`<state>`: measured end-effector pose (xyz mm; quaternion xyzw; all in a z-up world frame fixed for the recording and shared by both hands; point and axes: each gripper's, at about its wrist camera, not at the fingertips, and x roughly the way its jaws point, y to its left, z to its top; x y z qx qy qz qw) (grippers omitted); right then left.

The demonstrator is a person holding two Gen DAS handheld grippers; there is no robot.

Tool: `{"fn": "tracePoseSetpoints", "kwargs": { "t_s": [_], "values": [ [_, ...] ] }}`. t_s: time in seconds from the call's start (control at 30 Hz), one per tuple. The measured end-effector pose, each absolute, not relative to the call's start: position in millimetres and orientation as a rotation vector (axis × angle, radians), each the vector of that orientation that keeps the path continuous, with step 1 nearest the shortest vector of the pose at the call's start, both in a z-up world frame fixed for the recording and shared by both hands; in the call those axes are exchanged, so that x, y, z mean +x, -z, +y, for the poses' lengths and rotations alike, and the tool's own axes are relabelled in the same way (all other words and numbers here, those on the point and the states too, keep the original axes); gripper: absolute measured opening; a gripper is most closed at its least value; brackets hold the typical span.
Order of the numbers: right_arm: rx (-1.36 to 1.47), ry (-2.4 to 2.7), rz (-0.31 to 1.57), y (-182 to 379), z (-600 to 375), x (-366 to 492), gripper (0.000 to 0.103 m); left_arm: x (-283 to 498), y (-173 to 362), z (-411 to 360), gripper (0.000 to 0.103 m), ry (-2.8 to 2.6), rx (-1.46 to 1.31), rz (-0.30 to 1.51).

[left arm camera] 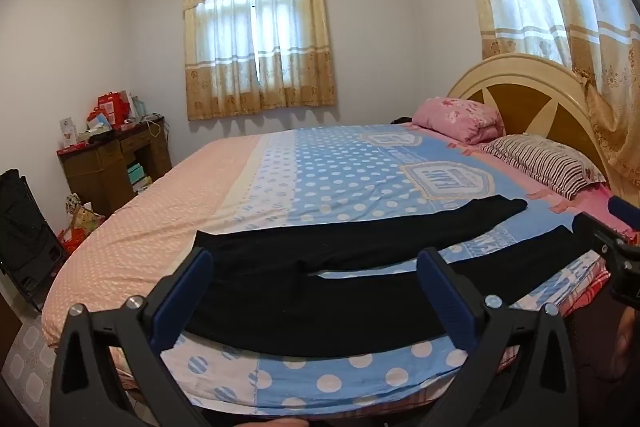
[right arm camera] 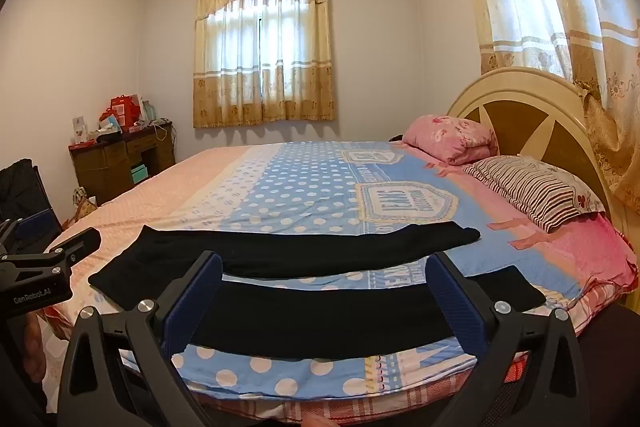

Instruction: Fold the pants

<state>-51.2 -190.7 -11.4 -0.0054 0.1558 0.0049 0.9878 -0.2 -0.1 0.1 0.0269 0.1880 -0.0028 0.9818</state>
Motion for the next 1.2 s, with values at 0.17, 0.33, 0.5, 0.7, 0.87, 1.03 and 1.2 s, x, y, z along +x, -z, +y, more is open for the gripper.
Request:
{"fn": "tracePoseSetpoints", "kwargs": {
  "t_s": [0.17, 0.33, 0.5, 0.7, 0.87, 1.03, 1.2],
  "values": [
    [-0.012, -0.006, 0.318, 11.8, -190.7, -50.9, 0.102, 2.8, 2.0, -2.2, 0.103, 0.005, 0.054, 0.39],
    [-0.009, -0.005, 0.318, 12.1, -191.0, -50.5, 0.102, -0.4, 2.6, -4.6, 0.103, 0.004, 0.061, 0.372],
    [-0.01, -0.005, 0.317, 11.8, -191.1, -49.8, 0.102, -2.2, 5.5, 2.1, 0.103, 0.001, 0.057, 0.368],
    [-0.01, -0.005, 0.318, 17.8, -189.1, -49.5, 0.102, -1.6, 4.8, 0.9, 0.103, 0.003, 0.058, 0.371],
    [-0.011, -0.004, 0.32, 16.7, -188.0, -49.1, 0.102, -1.3, 4.3, 0.5, 0.103, 0.001, 0.059, 0.372],
    [-0.011, -0.004, 0.32, 16.7, -189.9, -49.0, 0.102, -0.3, 2.8, 1.8, 0.103, 0.0, 0.059, 0.372],
    [-0.012, -0.004, 0.323, 18.7, -190.6, -47.6, 0.102, -0.4, 2.9, 1.4, 0.103, -0.001, 0.06, 0.372]
  ]
}}
